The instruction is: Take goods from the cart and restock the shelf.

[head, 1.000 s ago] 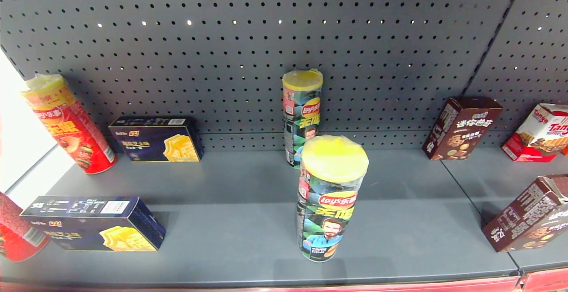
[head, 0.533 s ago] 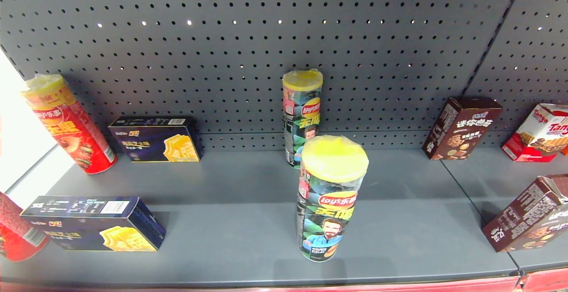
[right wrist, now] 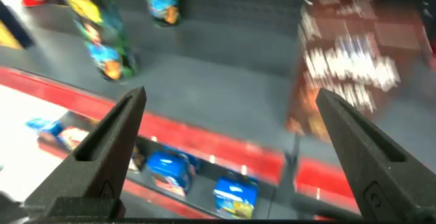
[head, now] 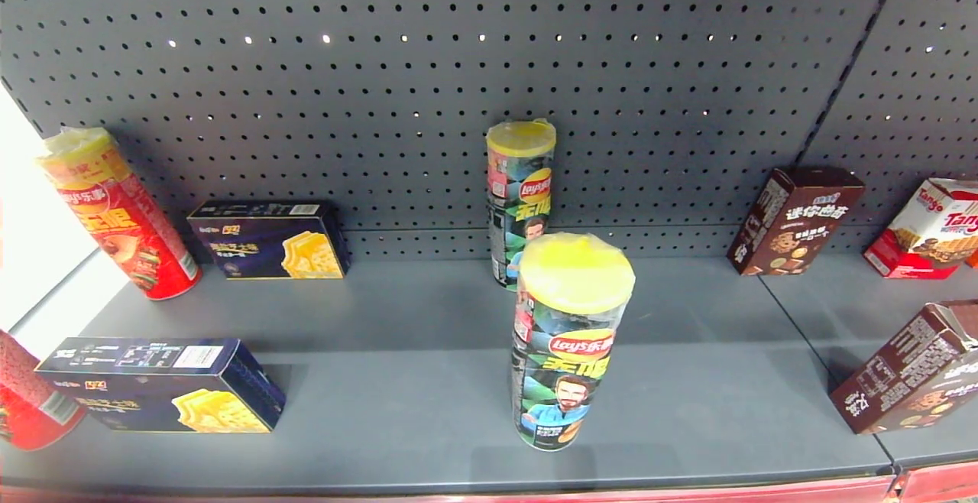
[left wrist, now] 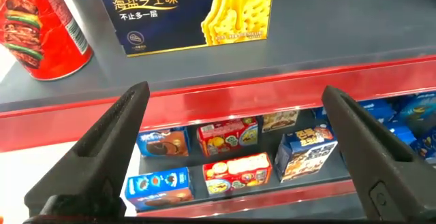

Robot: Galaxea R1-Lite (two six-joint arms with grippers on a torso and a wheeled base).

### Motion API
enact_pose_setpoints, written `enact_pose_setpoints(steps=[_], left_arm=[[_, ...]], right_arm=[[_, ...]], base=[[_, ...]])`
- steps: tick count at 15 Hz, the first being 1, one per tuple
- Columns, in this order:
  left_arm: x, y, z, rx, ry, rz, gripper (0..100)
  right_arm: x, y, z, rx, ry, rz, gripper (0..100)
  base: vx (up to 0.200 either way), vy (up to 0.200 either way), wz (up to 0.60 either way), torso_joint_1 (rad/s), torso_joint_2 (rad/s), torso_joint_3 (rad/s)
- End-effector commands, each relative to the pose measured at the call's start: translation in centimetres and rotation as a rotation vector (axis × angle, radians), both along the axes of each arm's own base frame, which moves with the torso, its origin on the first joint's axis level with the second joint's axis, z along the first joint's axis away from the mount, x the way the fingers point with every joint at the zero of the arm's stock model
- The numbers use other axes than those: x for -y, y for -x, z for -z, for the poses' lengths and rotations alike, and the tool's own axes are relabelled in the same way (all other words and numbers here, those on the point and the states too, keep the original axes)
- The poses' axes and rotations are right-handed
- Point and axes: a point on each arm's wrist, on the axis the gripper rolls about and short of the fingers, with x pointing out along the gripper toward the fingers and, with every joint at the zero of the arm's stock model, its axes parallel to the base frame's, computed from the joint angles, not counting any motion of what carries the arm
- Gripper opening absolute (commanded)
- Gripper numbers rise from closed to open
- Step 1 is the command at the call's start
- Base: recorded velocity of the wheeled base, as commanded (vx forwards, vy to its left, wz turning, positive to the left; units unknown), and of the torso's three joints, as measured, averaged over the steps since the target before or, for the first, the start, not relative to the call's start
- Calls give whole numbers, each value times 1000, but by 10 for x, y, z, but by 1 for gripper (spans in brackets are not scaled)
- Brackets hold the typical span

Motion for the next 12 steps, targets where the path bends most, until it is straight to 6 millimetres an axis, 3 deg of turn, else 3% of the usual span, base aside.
enact_pose_setpoints(steps=[1, 5, 8, 12], left_arm=[[0, 0, 0, -2, 0, -3, 100], [0, 0, 0, -2, 4, -7, 100], [0, 0, 0, -3, 18, -16, 100], [0, 0, 0, -4, 19, -18, 100]], right_arm=[[-28, -59, -47, -144, 86, -129, 100], [-73, -121, -66, -171, 155, -253, 100], [-103, -146, -59, -237, 217, -331, 100], [-125, -165, -38, -330, 297, -311, 100]], base=[[0, 0, 0, 0, 0, 0], [0, 0, 0, 0, 0, 0], [0, 0, 0, 0, 0, 0], [0, 0, 0, 0, 0, 0]])
